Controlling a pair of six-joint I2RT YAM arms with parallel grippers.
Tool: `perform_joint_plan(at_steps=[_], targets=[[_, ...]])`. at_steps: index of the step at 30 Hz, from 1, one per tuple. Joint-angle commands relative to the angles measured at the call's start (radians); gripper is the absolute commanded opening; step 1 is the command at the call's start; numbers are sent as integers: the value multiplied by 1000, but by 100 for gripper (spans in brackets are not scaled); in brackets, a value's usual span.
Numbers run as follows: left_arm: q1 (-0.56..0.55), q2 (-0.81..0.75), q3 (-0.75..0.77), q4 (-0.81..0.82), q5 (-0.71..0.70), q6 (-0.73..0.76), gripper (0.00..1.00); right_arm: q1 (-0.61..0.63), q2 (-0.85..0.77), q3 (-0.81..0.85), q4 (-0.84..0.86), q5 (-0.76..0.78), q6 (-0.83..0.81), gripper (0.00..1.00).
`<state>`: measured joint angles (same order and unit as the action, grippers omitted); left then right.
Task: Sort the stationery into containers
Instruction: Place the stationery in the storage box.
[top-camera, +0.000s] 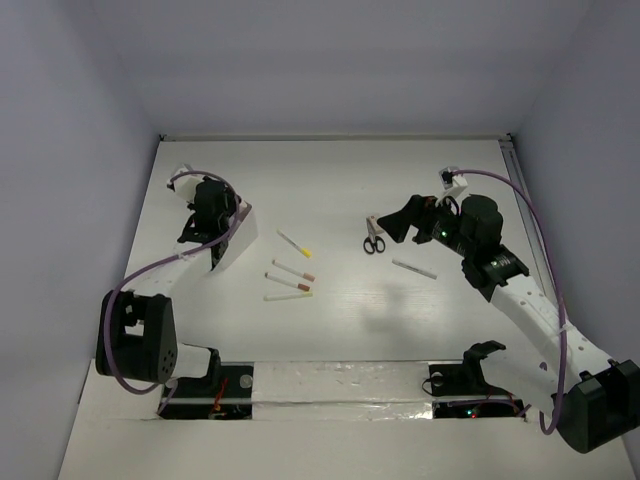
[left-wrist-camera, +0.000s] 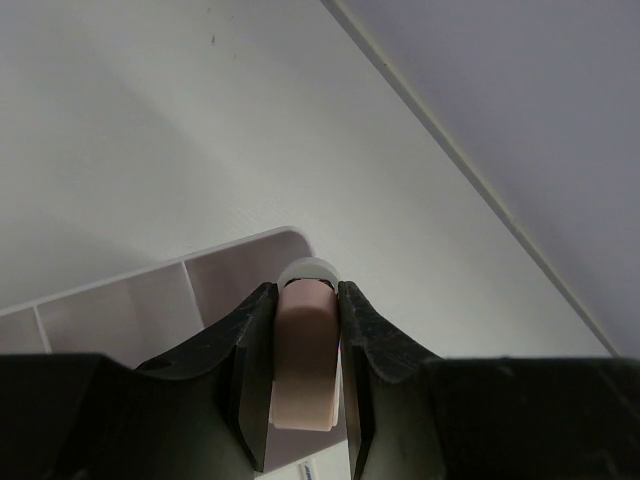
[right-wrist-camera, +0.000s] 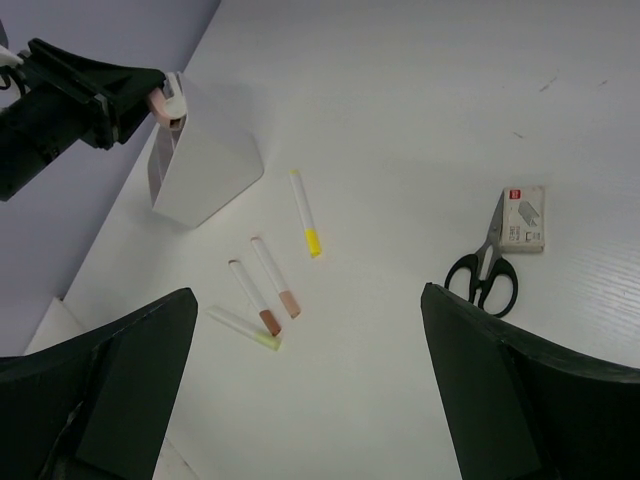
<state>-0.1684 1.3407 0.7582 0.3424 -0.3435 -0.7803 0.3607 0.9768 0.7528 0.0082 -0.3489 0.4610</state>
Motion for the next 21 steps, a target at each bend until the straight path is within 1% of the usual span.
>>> perform_joint_plan(at_steps=[1, 9, 12, 13, 15, 16, 17, 18, 19, 21], targets=[[-6, -9, -17, 78, -8, -20, 0, -2, -4, 43, 32, -18, 4, 100], [-16, -44, -54, 78, -29, -25, 0, -2, 0, 40, 36, -21, 7, 100], [-25, -66, -66, 70, -43, -24, 11, -2, -3, 40, 35, -21, 7, 100], [-25, -74, -71, 70, -57, -20, 24, -2, -4, 40, 35, -21, 8, 100], [-48, -101, -79, 70, -74, -4, 35, -2, -3, 40, 36, -24, 10, 100], [-48, -113, -80, 69, -90, 1, 43, -2, -1, 39, 39, -25, 10, 100], [-60, -133, -82, 70, -97, 16, 48, -2, -1, 39, 41, -27, 11, 100], [-71, -144, -83, 70, -103, 24, 50, -2, 0, 39, 42, -30, 13, 100], [-71, -155, -83, 69, -120, 32, 58, -2, 2, 39, 41, -30, 13, 100], [-111, -184, -74, 70, -140, 71, 68, -2, 5, 39, 41, -29, 10, 100]])
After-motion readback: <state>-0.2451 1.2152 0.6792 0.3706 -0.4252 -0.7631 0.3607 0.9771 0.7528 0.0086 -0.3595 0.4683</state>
